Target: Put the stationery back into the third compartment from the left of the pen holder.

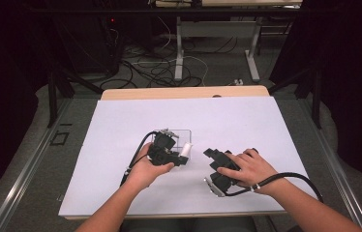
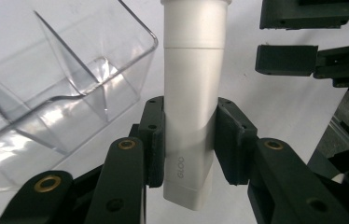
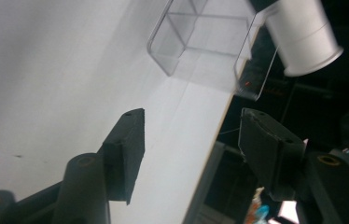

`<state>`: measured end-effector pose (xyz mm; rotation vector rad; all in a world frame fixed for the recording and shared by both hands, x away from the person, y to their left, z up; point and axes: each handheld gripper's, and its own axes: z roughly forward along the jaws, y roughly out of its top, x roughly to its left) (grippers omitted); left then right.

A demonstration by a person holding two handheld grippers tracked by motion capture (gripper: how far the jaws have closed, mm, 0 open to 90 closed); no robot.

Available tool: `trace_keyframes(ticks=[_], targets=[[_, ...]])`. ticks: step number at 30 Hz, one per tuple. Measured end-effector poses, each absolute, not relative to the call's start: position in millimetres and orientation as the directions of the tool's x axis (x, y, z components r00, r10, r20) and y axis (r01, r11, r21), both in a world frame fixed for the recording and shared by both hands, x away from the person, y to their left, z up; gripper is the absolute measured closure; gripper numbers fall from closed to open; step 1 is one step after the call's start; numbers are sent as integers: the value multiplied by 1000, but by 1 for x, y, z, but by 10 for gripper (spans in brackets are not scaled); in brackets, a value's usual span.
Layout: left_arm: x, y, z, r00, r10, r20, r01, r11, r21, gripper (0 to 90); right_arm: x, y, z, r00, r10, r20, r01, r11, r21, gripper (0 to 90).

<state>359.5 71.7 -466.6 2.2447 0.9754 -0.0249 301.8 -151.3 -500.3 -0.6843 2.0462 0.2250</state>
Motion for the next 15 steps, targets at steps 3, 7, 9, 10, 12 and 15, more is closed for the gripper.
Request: trace_keyframes(ticks=[3, 7, 9, 10, 12, 15], targets=[[361, 76, -462, 716, 644, -270, 650, -475, 593, 672, 307, -154, -500, -471, -358, -806, -505, 859, -87, 365], [363, 80, -458, 719, 647, -256, 635, -459, 622, 672, 313, -159, -505, -544, -250, -801, -402, 915, -12, 303], [364, 81, -456, 712, 655, -255, 629, -433, 646, 672, 320, -160, -507, -577, -194, -793, -373, 927, 45, 266], [364, 82, -455, 705, 659, -262, 632, -416, 654, 672, 323, -162, -507, -598, -162, -785, -336, 940, 62, 248], [366, 84, -452, 704, 660, -261, 622, -397, 675, 672, 329, -165, -510, -635, -83, -768, -262, 958, 113, 210], [368, 87, -449, 697, 670, -254, 610, -369, 701, 672, 338, -173, -507, -705, 90, -703, -109, 967, 232, 185]])
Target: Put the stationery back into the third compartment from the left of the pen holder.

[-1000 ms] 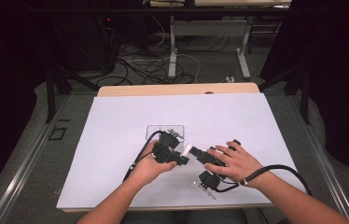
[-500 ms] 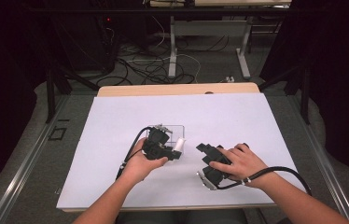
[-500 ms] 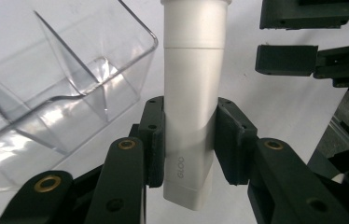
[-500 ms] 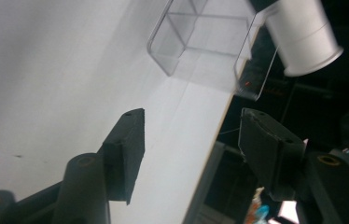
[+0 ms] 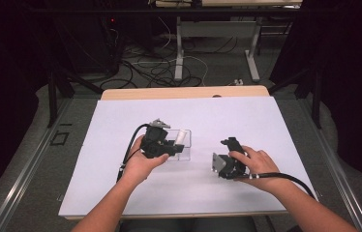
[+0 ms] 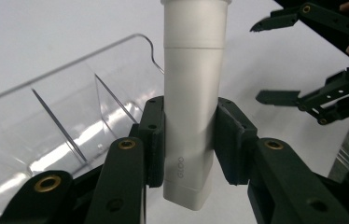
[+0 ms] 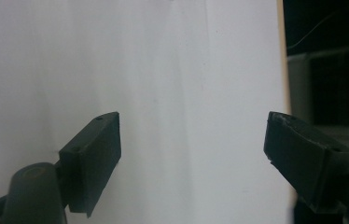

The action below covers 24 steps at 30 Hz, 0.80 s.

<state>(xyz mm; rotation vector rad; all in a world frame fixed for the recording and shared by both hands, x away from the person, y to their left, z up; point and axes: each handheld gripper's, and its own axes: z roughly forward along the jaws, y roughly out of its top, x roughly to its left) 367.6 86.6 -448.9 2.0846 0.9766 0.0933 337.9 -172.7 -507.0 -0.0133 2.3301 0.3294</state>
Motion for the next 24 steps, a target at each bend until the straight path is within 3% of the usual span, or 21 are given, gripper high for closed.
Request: trace_keyframes(ticks=[3, 8, 13, 16, 19, 24], targets=[[370, 89, -449, 689, 679, -253, 599, -339, 725, 672, 346, -184, -500, -764, 330, -555, 65, 895, 442, 174], [376, 91, -450, 687, 690, -228, 568, -313, 761, 672, 358, -201, -495, -741, 559, -372, 249, 743, 621, 147], [380, 88, -452, 674, 702, -230, 551, -272, 789, 672, 364, -214, -495, -700, 687, -197, 356, 574, 738, 126], [381, 86, -453, 672, 706, -223, 536, -257, 804, 672, 366, -219, -496, -672, 731, -118, 411, 502, 761, 89], [382, 83, -455, 667, 711, -223, 519, -229, 823, 672, 368, -222, -498, -640, 763, -97, 449, 473, 758, 0], [383, 76, -461, 654, 722, -225, 501, -191, 844, 672, 366, -225, -502, -593, 803, -61, 476, 411, 778, 0]])
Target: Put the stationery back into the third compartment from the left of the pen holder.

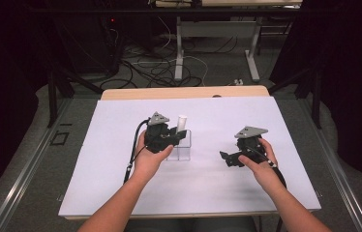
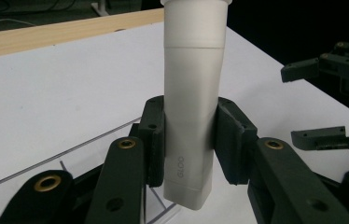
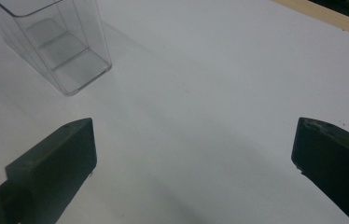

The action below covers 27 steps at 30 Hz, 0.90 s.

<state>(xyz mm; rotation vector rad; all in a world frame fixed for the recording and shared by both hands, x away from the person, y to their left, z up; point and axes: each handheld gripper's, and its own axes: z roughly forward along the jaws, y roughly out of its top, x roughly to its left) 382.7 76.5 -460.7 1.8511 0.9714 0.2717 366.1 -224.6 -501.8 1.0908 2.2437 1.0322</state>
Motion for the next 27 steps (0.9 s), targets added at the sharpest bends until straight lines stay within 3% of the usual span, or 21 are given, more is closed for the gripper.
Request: trace_keyframes(ticks=[9, 27], targets=[[383, 67, -474, 627, 748, -218, 488, -159, 858, 672, 365, -228, -509, -560, 828, -18, 482, 344, 806, 0], [384, 63, -497, 617, 761, -200, 479, -162, 863, 672, 364, -229, -518, -567, 824, 19, 513, 335, 791, 0]])
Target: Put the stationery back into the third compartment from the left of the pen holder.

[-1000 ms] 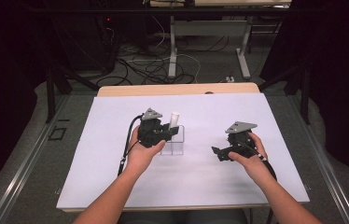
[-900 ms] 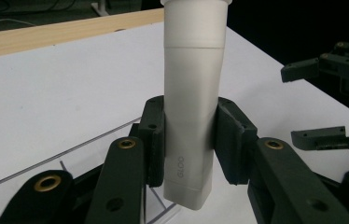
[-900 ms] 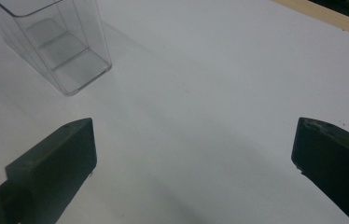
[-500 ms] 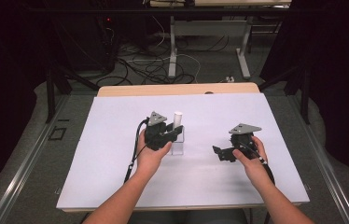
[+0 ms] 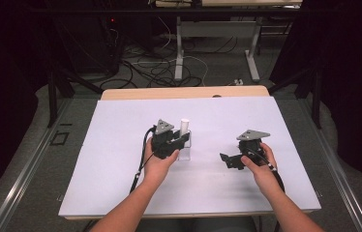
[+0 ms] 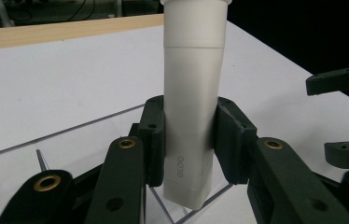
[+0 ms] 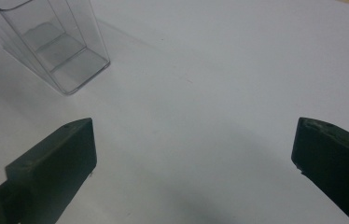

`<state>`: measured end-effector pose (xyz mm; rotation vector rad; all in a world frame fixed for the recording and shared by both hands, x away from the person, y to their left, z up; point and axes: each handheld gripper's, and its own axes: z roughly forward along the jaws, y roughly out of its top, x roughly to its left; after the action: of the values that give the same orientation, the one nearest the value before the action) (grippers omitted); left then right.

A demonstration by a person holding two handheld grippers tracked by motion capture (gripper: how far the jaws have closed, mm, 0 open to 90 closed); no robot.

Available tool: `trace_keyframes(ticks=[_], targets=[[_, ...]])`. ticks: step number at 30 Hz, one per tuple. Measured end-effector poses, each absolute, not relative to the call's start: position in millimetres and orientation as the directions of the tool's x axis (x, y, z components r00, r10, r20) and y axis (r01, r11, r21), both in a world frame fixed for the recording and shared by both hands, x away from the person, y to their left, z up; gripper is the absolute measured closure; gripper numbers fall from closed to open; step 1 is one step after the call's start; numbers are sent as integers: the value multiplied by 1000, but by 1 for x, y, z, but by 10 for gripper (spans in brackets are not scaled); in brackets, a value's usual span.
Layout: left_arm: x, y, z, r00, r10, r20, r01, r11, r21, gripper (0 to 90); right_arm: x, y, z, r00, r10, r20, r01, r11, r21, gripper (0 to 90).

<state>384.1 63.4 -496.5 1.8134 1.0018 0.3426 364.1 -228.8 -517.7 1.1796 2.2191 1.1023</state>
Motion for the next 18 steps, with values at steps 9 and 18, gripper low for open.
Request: trace_keyframes(ticks=[9, 18], targets=[[386, 62, -501, 614, 764, -196, 478, -163, 863, 672, 365, -228, -520, -581, 814, 12, 506, 350, 788, 0], [387, 61, -507, 609, 768, -197, 495, -174, 851, 672, 365, -227, -521, -587, 810, 20, 509, 349, 787, 0]])
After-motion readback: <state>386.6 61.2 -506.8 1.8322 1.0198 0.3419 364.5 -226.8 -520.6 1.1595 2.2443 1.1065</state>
